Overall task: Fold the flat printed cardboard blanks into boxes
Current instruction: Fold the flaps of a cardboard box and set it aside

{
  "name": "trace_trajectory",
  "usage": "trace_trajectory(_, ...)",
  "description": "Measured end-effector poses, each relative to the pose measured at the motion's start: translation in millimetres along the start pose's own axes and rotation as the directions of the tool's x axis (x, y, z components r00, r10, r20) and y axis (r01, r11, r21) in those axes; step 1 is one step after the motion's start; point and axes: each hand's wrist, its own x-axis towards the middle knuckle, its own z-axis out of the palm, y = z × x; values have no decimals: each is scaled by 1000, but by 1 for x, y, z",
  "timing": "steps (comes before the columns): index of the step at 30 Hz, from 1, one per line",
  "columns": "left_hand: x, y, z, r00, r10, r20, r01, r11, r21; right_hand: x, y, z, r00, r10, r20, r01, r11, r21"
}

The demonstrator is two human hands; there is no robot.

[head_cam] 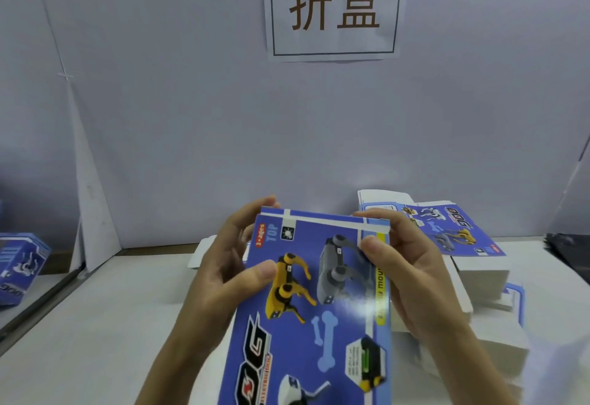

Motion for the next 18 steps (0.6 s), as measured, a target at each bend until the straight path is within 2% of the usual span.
trace_trajectory(4, 3, -3, 10, 997, 43, -65, -50, 993, -103, 0, 2, 9, 998, -51, -44, 52, 998, 24)
trace_trajectory(10, 8, -4, 19, 981, 18, -193, -37, 995, -98, 0, -1, 10, 997, -54, -55, 55, 998, 14)
trace_trajectory(18, 12, 0, 18, 982, -2, -189, -16, 995, -94, -1, 1, 12, 992, -111, -57, 111, 994, -13)
